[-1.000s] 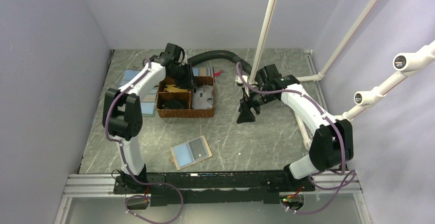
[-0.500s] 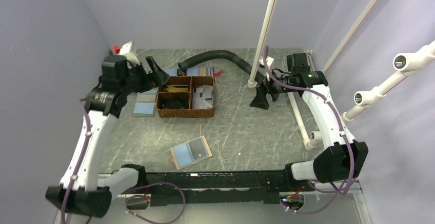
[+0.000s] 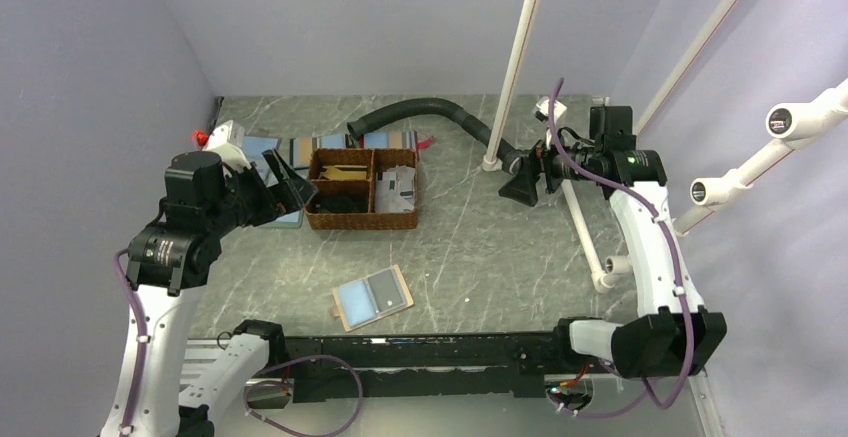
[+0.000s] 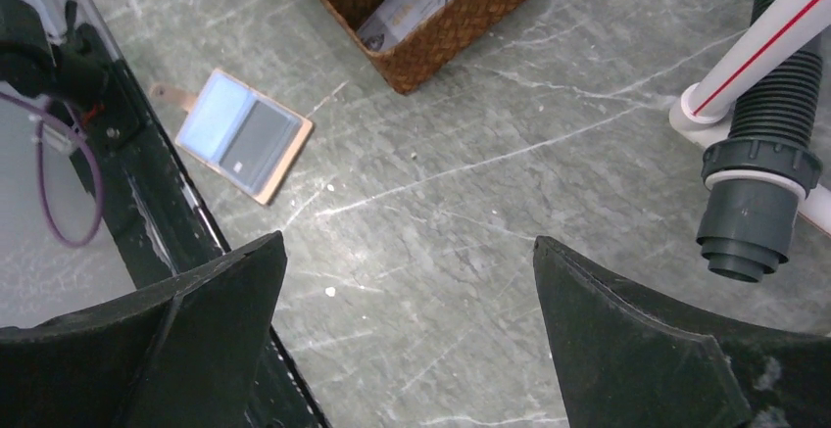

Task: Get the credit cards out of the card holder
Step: Reset both arms

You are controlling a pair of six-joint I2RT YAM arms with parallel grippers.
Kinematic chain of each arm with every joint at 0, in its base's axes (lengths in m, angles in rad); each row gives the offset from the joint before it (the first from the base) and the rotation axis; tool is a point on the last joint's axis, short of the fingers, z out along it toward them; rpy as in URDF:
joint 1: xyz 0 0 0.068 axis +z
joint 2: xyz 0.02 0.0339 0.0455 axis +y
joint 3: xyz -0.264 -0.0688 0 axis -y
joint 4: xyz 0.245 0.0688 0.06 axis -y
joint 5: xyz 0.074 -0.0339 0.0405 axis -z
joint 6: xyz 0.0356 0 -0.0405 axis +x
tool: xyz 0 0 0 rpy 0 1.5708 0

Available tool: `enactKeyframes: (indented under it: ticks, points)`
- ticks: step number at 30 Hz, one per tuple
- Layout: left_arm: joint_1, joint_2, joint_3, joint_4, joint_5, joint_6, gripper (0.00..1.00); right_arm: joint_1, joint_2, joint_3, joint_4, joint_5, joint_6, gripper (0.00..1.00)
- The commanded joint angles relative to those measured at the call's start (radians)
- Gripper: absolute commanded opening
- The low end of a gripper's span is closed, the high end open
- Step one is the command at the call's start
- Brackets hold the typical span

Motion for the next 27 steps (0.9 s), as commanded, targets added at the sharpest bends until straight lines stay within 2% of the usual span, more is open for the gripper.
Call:
enactKeyframes:
  ticks: [1, 4, 7, 15, 27]
  points:
    - [0.001, -0.032, 0.015, -0.029, -0.002, 0.013, 1.0, -0.016, -0.085, -0.039, 0.112, 0.007, 0.149, 1.0]
    - [0.001, -0.015, 0.043, -0.047, 0.021, 0.03, 0.99, -0.045, -0.112, -0.054, 0.131, 0.031, 0.207, 1.0]
    - [0.001, 0.003, 0.076, -0.084, 0.024, 0.052, 0.99, -0.098, -0.121, -0.051, 0.128, -0.026, 0.217, 1.0]
    - [0.001, -0.01, 0.056, -0.06, 0.035, 0.049, 1.0, -0.161, -0.088, -0.051, 0.159, -0.076, 0.27, 1.0]
    - [0.001, 0.006, 0.031, -0.023, -0.005, -0.01, 0.99, -0.176, -0.095, -0.049, 0.179, 0.005, 0.256, 1.0]
